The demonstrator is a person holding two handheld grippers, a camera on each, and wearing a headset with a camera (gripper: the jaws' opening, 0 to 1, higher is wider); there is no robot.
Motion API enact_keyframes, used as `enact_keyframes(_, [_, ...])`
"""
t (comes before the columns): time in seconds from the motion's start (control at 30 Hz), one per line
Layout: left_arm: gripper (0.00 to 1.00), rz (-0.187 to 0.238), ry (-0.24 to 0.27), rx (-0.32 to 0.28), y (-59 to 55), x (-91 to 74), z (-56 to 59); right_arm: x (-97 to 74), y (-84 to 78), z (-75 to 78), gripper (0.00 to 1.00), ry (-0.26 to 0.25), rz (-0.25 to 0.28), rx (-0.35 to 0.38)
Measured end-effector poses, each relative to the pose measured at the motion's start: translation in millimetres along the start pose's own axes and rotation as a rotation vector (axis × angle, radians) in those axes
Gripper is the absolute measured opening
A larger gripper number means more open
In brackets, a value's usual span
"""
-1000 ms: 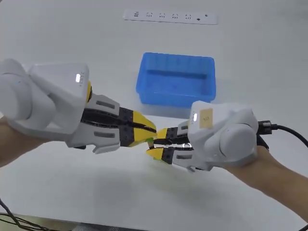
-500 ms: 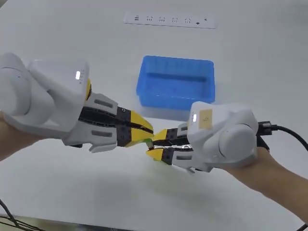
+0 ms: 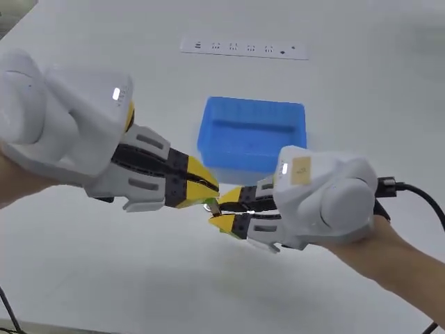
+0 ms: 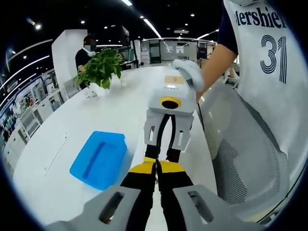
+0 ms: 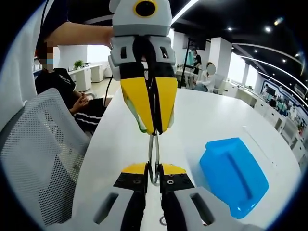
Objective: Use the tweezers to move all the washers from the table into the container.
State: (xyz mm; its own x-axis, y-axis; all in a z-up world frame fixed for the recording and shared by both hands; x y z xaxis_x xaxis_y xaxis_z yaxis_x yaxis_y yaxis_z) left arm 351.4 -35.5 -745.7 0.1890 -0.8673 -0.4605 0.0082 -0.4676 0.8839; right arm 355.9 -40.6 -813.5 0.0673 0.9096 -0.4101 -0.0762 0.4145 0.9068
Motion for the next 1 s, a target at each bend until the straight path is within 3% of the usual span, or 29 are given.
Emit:
enact_keyframes(0.47, [0.05,0.003,-0.022,0.070,29.5,-2.7,-15.8,-20.0,21.2,22.2,0.09,-0.061,0.019,-0.042])
enact_keyframes(1.0, [0.05,-0.011,-0.055,0.168,63.7,1.7,-55.4,-39.5,42.4,71.6,0.09,-0.145,0.053,-0.084])
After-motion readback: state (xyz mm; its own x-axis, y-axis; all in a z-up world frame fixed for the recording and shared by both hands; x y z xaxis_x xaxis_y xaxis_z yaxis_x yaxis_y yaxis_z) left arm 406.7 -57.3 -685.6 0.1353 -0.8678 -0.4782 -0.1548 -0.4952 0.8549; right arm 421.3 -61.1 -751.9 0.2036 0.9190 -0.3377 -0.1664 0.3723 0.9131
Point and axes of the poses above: the centre of the closed fingertips' face, and the gripper's own axes: x roughly forward along the fingers, z roughly to its right, y roughly out of its top, the point moved 2 cm from there along -x, roughly backward along the fingers, and after that the axes turned 7 degrees about z, right-handed, at the moved point
